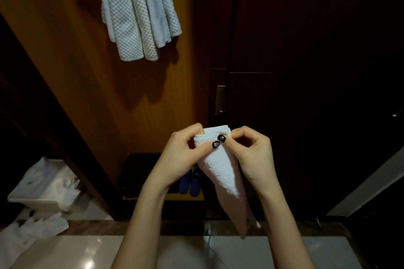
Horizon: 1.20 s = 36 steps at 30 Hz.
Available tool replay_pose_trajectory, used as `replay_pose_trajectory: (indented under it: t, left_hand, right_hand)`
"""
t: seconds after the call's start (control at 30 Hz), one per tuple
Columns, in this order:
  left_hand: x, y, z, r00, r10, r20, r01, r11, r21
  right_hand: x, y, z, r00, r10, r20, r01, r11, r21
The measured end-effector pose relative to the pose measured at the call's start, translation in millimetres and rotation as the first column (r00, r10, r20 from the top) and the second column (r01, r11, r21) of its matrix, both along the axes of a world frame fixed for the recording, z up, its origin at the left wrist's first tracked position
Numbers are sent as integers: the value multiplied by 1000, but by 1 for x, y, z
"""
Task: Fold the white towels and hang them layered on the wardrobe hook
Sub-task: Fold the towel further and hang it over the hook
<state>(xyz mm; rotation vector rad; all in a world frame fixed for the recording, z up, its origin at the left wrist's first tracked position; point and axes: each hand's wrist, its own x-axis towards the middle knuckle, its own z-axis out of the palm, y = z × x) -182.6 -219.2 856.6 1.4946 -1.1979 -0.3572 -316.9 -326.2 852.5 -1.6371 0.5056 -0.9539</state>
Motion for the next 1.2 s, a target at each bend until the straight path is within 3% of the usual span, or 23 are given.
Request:
replay_pose_trajectory:
  t: [0.13,0.27,0.37,0.47,0.57,0.83,1.1,1.2]
  left_hand:
    - [-7,-5,0,998,67,-12,-67,997,-42]
    - [-8,-19,2,964,265,-9,-264,958,-112]
    - [-3,-29,9,947,315,-61,-321,933,-163]
    - [-2,-35,18,954,300,3,-295,941,-163]
    - [-5,-39,23,974,200,102,-191,977,-91]
    - [-8,-37,16,977,169,132,-160,984,-77]
    - [-19,-27,14,978,3,-209,-33,989,-141]
    - [-20,-23,15,977,-28,-211,1,992,-126]
  right_hand:
    - [4,5,-3,996,-88,19,88,996,3]
    - [3,2,-6,985,-171,16,171,978,-123]
    - [-3,-1,-9,999,-45,-24,41,987,-153]
    - [-7,1,-16,994,-31,-103,19,993,-119]
    - [-8,-1,-8,1000,-13,15,12,998,58]
    - [-15,0,3,991,115,63,-124,977,172]
    - [-9,6,6,994,100,48,-109,967,229]
    - [-11,7,9,993,100,58,-107,985,134]
